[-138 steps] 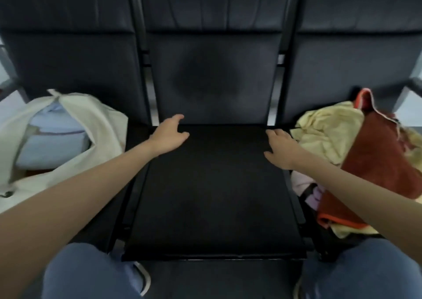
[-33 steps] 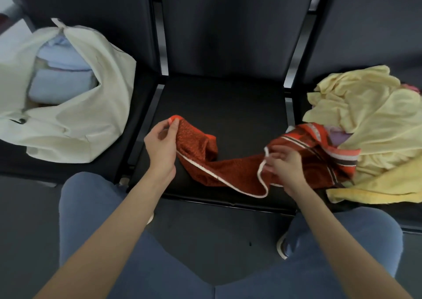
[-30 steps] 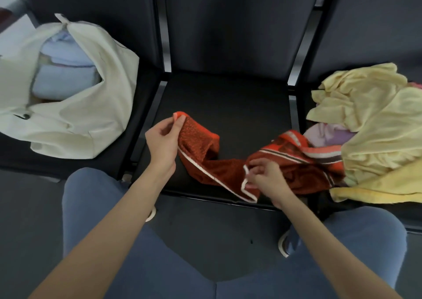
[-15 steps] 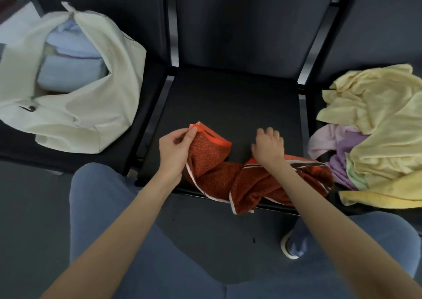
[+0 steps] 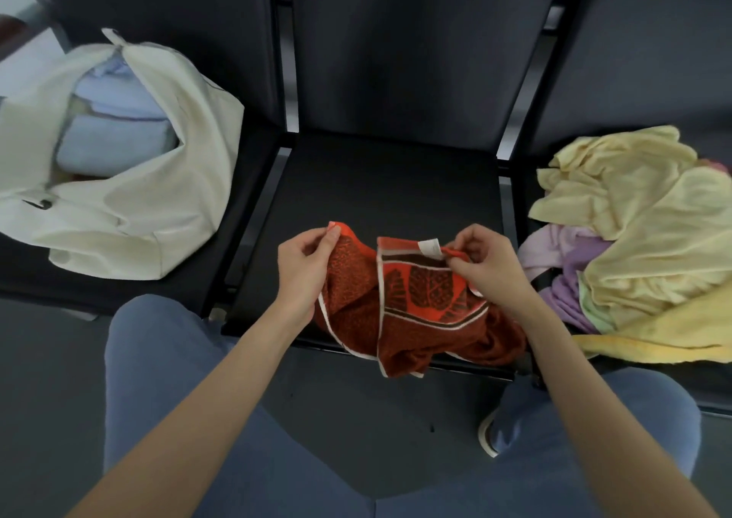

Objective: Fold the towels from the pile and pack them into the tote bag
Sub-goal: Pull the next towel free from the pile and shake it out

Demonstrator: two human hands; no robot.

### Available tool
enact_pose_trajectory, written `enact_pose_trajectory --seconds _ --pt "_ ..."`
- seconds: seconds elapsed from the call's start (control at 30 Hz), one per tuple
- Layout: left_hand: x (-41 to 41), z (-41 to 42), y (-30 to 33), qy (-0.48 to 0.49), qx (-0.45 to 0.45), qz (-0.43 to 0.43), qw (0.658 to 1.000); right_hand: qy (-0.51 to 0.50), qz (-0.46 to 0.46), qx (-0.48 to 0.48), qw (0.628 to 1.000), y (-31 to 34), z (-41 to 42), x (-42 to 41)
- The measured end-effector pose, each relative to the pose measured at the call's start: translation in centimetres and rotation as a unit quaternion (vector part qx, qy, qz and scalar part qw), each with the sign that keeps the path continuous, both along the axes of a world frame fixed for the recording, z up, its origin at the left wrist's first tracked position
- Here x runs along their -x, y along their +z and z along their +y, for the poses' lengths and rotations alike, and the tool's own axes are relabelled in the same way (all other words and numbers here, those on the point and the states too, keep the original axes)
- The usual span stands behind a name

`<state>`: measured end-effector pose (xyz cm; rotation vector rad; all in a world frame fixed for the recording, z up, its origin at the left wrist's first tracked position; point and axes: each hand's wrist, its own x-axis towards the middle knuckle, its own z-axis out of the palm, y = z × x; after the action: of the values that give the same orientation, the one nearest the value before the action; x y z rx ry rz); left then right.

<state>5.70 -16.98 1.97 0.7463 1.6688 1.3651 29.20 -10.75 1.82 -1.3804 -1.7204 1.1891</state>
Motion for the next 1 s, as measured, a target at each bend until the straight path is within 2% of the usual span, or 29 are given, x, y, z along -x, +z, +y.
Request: enact_pose_trajectory --seconds 0.1,0.27,0.33,0.4,0.47,0.6,0.67,0.83,1.0 --pt "-0.9 0.1 0.1 -0.034 0.015 -0.001 0.999 0.019 0.028 0.025 0.999 1.2 -1.4 -0.2" --pt "-2.2 -0.4 0.4 -0.081 0.015 -0.013 0.997 0.055 0.008 0.062 0.997 2.6 -2.3 1.0" --pt "-2.1 -0.6 0.2 -0.083 0.022 -0.017 0.996 0.085 -0.039 0.044 0.995 2.7 -2.2 0.9" --pt "-2.0 -0.8 0.1 -0.078 0.031 -0.032 0.996 0.159 -0.116 0.0 0.98 2.9 -2.1 0.8" --pt "-1.9 -0.9 -0.1 -0.074 0.034 -0.039 0.996 0.207 -0.152 -0.018 0.966 3.3 -2.1 1.0" --pt "-1.8 -1.3 -0.4 -0.08 0.037 -0.043 0.995 0.195 -0.196 -0.066 0.959 3.8 -2.3 2.0" --pt "-1.8 -1.4 -0.3 -0.083 0.039 -0.06 0.994 0.201 -0.182 -0.101 0.957 3.8 -2.3 2.6" --pt "-1.6 -1.8 0.1 -0.107 0.036 -0.089 0.99 0.206 -0.073 -0.074 0.973 3.7 -2.2 4.3" --pt "-1.2 -2.1 0.3 -0.124 0.018 -0.092 0.988 0.127 -0.037 -0.043 0.99 1.4 -1.8 6.0"
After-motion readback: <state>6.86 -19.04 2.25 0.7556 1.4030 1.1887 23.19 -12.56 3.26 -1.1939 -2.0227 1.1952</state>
